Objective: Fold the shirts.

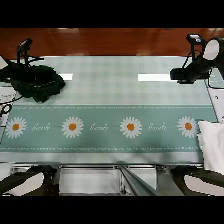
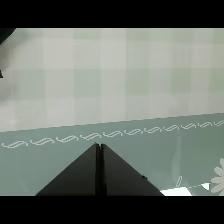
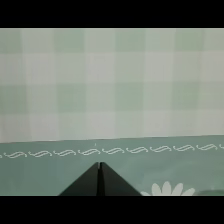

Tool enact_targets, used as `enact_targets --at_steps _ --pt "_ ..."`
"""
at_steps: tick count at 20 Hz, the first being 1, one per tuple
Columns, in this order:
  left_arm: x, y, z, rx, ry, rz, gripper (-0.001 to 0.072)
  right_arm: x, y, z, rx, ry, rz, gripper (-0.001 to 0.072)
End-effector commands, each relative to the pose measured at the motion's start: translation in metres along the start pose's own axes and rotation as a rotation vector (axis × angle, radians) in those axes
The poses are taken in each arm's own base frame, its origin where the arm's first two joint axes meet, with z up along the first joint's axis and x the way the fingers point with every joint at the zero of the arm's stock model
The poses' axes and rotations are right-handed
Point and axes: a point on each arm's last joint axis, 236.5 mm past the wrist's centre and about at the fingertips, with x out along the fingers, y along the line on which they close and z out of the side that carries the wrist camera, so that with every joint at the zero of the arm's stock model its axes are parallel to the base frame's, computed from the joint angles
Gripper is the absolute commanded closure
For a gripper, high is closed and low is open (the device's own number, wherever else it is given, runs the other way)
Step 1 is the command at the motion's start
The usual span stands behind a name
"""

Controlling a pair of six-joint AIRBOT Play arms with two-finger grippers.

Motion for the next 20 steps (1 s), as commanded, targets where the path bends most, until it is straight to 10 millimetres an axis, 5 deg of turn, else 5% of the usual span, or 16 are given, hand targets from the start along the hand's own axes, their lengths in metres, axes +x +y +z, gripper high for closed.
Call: enact_targets --at_steps 1,16,20 --pt "0.000 0.000 0.000 -0.001 0.000 0.001 0.0685 0.000 0.000 0.000 0.000 0.000 0.000 0.0692" --pt "0.000 0.000 0.000 -0.001 0.000 0.001 0.0685 0.000 0.000 0.000 0.000 -0.001 0.000 0.0693" --pt "0.000 0.001 0.011 -0.001 -0.045 0.004 0.0685 -0.001 0.004 0.018 0.002 -0.077 0.017 0.0693"
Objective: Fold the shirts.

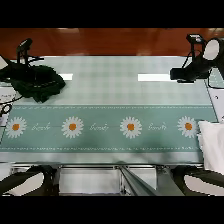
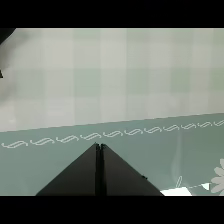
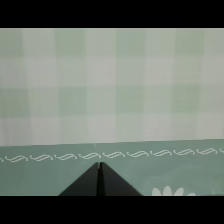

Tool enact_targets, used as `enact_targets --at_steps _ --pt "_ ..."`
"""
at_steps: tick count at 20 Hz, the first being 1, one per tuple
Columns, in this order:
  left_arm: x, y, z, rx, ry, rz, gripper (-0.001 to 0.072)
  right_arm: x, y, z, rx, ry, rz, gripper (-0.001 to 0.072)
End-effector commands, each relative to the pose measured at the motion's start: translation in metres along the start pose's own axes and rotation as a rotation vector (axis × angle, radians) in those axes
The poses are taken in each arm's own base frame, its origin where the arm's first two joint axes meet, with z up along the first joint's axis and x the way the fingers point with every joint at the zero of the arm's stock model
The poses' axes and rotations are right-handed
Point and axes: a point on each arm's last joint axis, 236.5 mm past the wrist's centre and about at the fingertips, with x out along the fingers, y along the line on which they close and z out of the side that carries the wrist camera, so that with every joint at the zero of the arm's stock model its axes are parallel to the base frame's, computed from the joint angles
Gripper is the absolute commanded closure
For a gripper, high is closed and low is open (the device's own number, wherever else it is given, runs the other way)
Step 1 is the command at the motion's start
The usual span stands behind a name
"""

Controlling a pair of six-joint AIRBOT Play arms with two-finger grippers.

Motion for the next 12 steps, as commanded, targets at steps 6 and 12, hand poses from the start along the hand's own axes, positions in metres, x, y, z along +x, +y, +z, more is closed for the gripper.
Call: enact_targets --at_steps 6,12 --pt "-0.018 0.010 0.084 -0.006 -0.358 0.033 0.0684 -0.016 0.014 0.084 -0.006 -0.365 0.059 0.0692" --pt "-0.086 0.011 0.170 0.006 -0.752 0.058 0.0685 -0.039 0.023 0.125 0.005 -0.560 0.104 0.0691"
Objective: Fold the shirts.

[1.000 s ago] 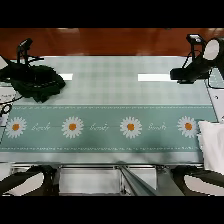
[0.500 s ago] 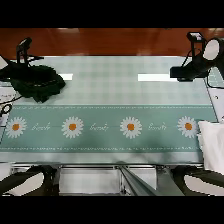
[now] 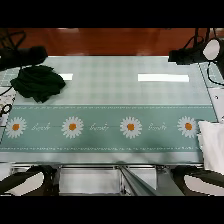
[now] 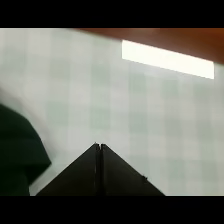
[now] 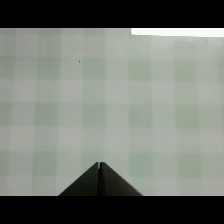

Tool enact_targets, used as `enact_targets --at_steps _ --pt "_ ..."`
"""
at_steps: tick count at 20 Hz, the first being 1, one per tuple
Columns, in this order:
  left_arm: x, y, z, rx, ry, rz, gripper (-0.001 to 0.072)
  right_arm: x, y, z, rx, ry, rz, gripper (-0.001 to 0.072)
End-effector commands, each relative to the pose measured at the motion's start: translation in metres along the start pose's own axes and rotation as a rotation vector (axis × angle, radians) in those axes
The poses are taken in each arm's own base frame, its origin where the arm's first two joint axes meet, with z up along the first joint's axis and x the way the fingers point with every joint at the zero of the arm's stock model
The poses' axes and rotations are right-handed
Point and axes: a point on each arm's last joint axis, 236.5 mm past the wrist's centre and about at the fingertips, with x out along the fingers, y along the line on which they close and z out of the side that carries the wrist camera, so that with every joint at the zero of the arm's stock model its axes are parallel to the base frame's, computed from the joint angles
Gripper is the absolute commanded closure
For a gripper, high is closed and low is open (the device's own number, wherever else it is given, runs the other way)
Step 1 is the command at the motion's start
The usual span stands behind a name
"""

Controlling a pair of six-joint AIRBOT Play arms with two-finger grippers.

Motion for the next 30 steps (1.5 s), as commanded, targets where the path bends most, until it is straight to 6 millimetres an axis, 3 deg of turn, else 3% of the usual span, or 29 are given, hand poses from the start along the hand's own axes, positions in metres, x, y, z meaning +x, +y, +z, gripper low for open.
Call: enact_targets --at_steps 1,2,3,4,5,6,7,9,13,16,19,25,30 --pt "-0.011 0.003 0.060 0.003 -0.231 0.015 0.0685 -0.002 0.006 0.028 0.007 -0.117 0.026 0.0691" --pt "-0.011 0.003 0.059 0.003 -0.230 0.016 0.0684 -0.002 0.006 0.026 0.007 -0.109 0.025 0.0659" --pt "-0.011 0.003 0.061 0.007 -0.236 0.017 0.0684 -0.002 0.006 0.025 0.006 -0.106 0.024 0.0524" --pt "-0.011 0.004 0.065 0.015 -0.257 0.021 0.0671 -0.002 0.006 0.025 0.005 -0.106 0.024 0.0306" --pt "-0.011 0.006 0.072 0.057 -0.285 0.031 0.0536 -0.002 0.006 0.025 0.003 -0.105 0.023 0.0296" --pt "-0.010 0.008 0.079 0.095 -0.318 0.043 0.0267 -0.001 0.005 0.023 -0.005 -0.096 0.021 0.0296" --pt "-0.008 0.011 0.084 0.099 -0.344 0.052 0.0200 -0.001 0.004 0.018 -0.007 -0.076 0.016 0.0296" --pt "0.010 0.030 0.077 0.158 -0.285 0.091 0.0200 0.000 0.002 0.004 -0.008 -0.018 0.007 0.0297" --pt "0.055 0.119 0.003 -0.055 0.146 0.146 0.0201 0.002 -0.003 -0.032 -0.049 0.119 -0.011 0.0301" --pt "0.062 0.174 -0.041 -0.140 0.377 0.177 0.0202 0.008 -0.004 -0.051 -0.058 0.170 -0.014 0.0303" --pt "0.059 0.223 -0.085 -0.093 0.544 0.297 0.0202 0.010 0.000 -0.064 -0.043 0.211 0.004 0.0303" --pt "0.094 0.225 -0.116 -0.092 0.593 0.284 0.0203 0.009 0.006 -0.073 -0.034 0.247 0.030 0.0303" --pt "0.102 0.220 -0.156 -0.130 0.719 0.271 0.0221 0.009 0.007 -0.073 -0.034 0.245 0.030 0.0303"
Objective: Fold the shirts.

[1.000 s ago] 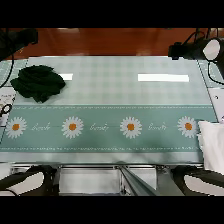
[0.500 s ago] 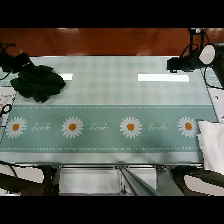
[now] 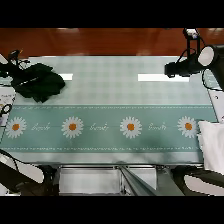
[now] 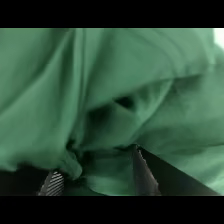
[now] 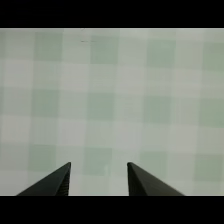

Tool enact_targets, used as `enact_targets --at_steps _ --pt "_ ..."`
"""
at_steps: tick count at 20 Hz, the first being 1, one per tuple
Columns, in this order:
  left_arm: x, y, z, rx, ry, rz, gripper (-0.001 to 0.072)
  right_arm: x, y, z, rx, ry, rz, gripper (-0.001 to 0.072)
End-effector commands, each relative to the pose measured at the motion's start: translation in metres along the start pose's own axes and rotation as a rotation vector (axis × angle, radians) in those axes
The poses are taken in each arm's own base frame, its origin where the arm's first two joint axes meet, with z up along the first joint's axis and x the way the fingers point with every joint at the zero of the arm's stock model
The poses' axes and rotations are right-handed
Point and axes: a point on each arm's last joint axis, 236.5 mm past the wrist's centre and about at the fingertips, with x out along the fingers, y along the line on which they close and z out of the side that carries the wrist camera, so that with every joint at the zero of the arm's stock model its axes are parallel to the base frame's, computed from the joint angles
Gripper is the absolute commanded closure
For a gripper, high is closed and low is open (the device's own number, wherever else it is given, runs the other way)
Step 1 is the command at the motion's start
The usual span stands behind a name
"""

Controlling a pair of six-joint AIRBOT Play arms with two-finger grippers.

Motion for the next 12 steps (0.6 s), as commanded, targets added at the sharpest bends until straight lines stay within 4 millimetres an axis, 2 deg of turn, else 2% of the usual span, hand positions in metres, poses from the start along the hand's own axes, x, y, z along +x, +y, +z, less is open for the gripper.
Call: enact_targets --at_steps 1,2,3,5,7,8,10,12 --pt "0.018 -0.003 -0.023 -0.002 0.102 -0.007 0.0320 0.000 0.001 -0.001 0.001 0.005 0.004 0.0303" --pt "0.016 -0.003 -0.025 0.001 0.113 -0.005 0.0525 0.000 0.002 -0.001 0.003 0.006 0.007 0.0303" --pt "0.011 -0.004 -0.026 0.006 0.123 -0.008 0.0681 0.000 0.002 -0.002 0.003 0.007 0.007 0.0304" --pt "-0.012 -0.009 -0.015 0.016 0.106 -0.012 0.0686 -0.003 0.002 -0.005 0.006 0.018 0.009 0.0304" --pt "-0.055 -0.026 0.010 0.034 0.015 -0.024 0.0686 -0.018 0.007 -0.011 0.022 0.037 0.032 0.0304" --pt "-0.084 -0.042 0.025 0.052 -0.065 -0.046 0.0686 -0.030 0.009 -0.013 0.042 0.039 0.045 0.0304" --pt "-0.151 -0.088 0.056 0.084 -0.277 -0.133 0.0686 -0.060 0.011 -0.012 0.051 0.006 0.060 0.0304" --pt "-0.237 -0.131 0.077 0.112 -0.516 -0.208 0.0686 -0.098 0.010 -0.009 0.050 -0.055 0.064 0.0304"
